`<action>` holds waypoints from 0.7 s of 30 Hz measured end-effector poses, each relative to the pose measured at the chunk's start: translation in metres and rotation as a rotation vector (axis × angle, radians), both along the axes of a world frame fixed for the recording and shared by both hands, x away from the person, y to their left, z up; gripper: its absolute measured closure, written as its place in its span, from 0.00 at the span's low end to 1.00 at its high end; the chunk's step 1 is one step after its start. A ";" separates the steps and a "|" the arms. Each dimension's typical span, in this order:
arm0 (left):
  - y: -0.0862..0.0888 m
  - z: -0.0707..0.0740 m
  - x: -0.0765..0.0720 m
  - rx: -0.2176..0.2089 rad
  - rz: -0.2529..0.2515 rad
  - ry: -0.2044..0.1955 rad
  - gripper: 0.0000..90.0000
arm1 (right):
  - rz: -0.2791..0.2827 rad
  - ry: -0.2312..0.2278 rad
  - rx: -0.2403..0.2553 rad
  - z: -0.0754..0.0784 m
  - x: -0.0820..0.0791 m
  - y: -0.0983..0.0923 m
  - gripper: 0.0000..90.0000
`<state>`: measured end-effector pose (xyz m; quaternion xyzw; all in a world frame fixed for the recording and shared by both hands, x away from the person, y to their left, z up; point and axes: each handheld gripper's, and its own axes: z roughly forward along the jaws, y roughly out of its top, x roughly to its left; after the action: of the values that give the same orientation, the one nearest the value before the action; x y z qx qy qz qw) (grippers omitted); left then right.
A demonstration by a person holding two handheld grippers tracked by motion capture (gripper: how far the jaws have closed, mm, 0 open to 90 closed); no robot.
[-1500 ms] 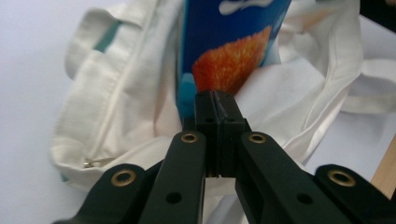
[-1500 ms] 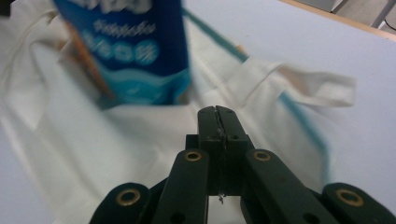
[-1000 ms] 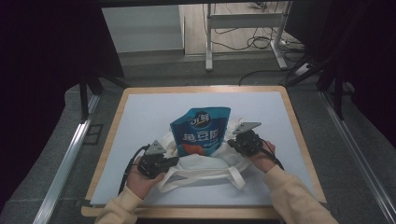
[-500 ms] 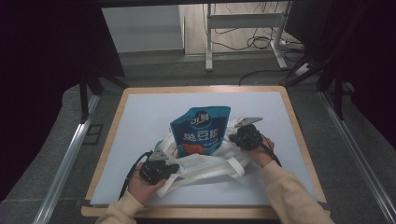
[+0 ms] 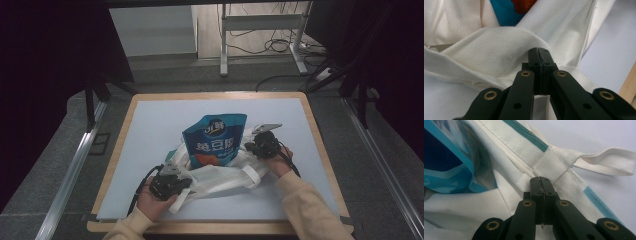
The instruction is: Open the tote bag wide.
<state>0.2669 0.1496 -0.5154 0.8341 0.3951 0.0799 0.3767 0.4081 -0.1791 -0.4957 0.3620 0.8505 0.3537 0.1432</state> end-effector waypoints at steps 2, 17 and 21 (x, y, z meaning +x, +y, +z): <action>0.000 0.000 0.000 -0.006 0.001 -0.007 1.00 | -0.002 -0.007 0.003 0.000 -0.001 0.000 0.99; 0.024 0.034 -0.008 -0.148 0.040 -0.121 1.00 | 0.016 -0.176 0.182 0.041 -0.052 -0.042 0.99; 0.036 0.038 -0.010 -0.177 0.064 -0.149 0.97 | 0.004 -0.195 0.199 0.045 -0.067 -0.064 0.93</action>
<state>0.2569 0.1859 -0.4775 0.7762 0.3980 0.1186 0.4744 0.3415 -0.2430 -0.4502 0.3369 0.7939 0.4700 0.1879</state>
